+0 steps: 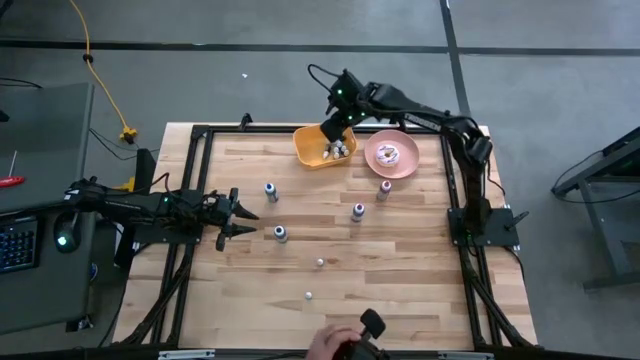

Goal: Pick & Place food coloring
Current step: Put the small black food coloring bottle into the yellow bin

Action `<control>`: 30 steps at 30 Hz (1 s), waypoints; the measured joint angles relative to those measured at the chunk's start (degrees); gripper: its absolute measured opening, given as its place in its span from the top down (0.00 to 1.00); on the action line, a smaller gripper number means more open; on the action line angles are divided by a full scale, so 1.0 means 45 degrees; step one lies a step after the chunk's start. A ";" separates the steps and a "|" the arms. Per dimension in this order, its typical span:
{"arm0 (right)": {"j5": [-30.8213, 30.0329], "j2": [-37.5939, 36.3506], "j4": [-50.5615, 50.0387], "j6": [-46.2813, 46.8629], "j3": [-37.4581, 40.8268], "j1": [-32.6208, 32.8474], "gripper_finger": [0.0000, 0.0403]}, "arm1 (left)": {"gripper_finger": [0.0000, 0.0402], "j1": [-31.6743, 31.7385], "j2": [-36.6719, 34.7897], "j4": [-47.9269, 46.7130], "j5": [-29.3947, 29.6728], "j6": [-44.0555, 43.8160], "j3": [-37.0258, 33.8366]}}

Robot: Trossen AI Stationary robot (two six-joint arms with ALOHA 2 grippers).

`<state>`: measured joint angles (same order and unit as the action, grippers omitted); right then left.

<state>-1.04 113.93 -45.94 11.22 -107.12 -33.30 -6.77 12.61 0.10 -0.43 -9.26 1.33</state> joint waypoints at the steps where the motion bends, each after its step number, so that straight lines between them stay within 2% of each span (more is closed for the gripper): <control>1: 0.0009 0.0005 0.0442 0.0361 0.0389 -0.0019 0.87 | 0.59 0.0000 -0.0001 0.0000 0.0000 -0.0001 0.0000; 4: -0.0239 0.0057 0.1492 0.1291 0.1334 -0.0043 0.87 | 0.59 0.0000 -0.0001 0.0000 0.0000 -0.0002 0.0000; 8: -0.0672 0.0452 0.1648 0.1744 0.1614 -0.0111 0.87 | 0.59 -0.0001 -0.0001 0.0000 0.0000 -0.0002 0.0001; 22: -0.0695 0.2574 0.0881 0.1734 -0.0393 -0.0458 0.86 | 0.59 -0.0001 -0.0001 0.0000 0.0000 -0.0001 0.0002; 30: -0.0685 0.2768 0.0661 0.1704 -0.0342 -0.0607 0.86 | 0.59 -0.0003 -0.0003 0.0000 0.0000 -0.0001 -0.0001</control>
<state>-4.12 126.39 -42.97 18.89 -108.66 -36.03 -6.78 12.60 0.10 -0.43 -9.26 1.32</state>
